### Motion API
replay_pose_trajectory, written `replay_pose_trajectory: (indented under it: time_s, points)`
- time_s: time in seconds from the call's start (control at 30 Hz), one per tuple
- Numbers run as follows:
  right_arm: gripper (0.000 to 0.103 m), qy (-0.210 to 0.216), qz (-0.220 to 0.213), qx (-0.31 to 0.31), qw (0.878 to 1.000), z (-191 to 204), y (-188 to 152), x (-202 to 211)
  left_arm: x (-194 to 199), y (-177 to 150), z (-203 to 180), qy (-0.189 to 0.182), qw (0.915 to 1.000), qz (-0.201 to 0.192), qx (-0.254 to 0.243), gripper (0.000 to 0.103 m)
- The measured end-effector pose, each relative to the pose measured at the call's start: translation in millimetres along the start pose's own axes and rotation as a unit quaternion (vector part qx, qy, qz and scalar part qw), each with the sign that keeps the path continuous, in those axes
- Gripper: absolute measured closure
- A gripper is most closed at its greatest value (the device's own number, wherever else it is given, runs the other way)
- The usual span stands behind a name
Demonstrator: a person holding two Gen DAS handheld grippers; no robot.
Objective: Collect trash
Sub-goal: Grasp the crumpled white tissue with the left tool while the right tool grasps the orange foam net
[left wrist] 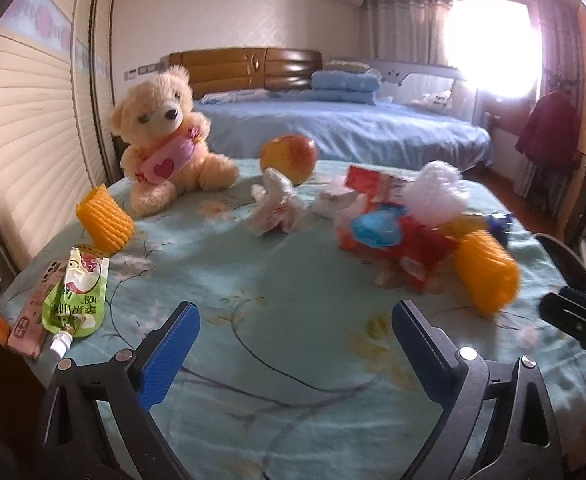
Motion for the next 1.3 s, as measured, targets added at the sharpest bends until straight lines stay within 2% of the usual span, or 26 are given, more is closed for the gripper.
replay_pose_trajectory:
  time_s: [0.17, 0.37, 0.57, 0.67, 0.73, 0.9, 0.93, 1.0, 1.03, 1.07, 1.1, 1.17, 1.3]
  points:
    - [0.010, 0.010, 0.019, -0.010, 1.000, 0.2, 1.8, -18.0, -31.8, 13.4, 13.5, 0.009, 0.9997, 0.022, 0.011, 0.008]
    - [0.011, 0.012, 0.040, -0.013, 0.999, 4.3, 4.5, -42.1, -70.1, 29.4, 18.7, 0.010, 0.9991, 0.042, -0.002, 0.008]
    - [0.019, 0.003, 0.064, -0.022, 0.998, -1.0, 5.4, -60.8, -117.1, 48.2, 25.6, 0.013, 0.9976, 0.065, -0.023, 0.008]
    - [0.028, 0.001, 0.074, -0.029, 0.997, -2.8, 3.6, -67.6, -144.3, 57.2, 29.1, 0.007, 0.9961, 0.084, -0.026, 0.008]
    - [0.040, 0.007, 0.080, -0.036, 0.996, -2.7, 3.6, -71.3, -156.9, 62.5, 29.4, -0.002, 0.9952, 0.095, -0.024, 0.008]
    - [0.051, 0.011, 0.079, -0.044, 0.996, -3.1, 8.0, -73.9, -188.5, 81.8, 28.3, -0.006, 0.9945, 0.095, -0.043, 0.008]
    - [0.053, 0.012, 0.080, -0.045, 0.996, -3.3, 8.1, -74.4, -192.9, 83.0, 28.5, -0.002, 0.9945, 0.094, -0.045, 0.012]
    - [0.055, 0.013, 0.082, -0.045, 0.996, -3.8, 7.3, -74.8, -202.4, 80.8, 27.2, -0.007, 0.9937, 0.103, -0.044, 0.027]
    - [0.057, 0.014, 0.083, -0.046, 0.995, -4.3, 7.1, -74.7, -207.4, 78.8, 26.9, -0.012, 0.9930, 0.110, -0.041, 0.039]
    - [0.058, 0.014, 0.083, -0.046, 0.995, -4.2, 7.1, -75.0, -212.9, 75.1, 25.8, -0.020, 0.9920, 0.120, -0.036, 0.058]
    - [0.059, 0.015, 0.083, -0.047, 0.995, -5.0, 6.9, -74.4, -216.7, 72.6, 25.1, -0.026, 0.9911, 0.126, -0.033, 0.066]
    - [0.061, 0.018, 0.082, -0.050, 0.995, -5.7, 7.3, -72.9, -218.4, 75.0, 26.6, -0.033, 0.9916, 0.122, -0.029, 0.078]
    - [0.067, 0.022, 0.079, -0.050, 0.995, -5.0, 7.8, -67.8, -206.6, 75.5, 27.7, -0.038, 0.9931, 0.108, -0.027, 0.081]
Point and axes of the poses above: each gripper's, at about its wrist camera, not at the fingertips, and x roughly against the way its jaws point, z to its left, y to its top, the point moved 9 cm from there along -x, roughly the way its jaws point
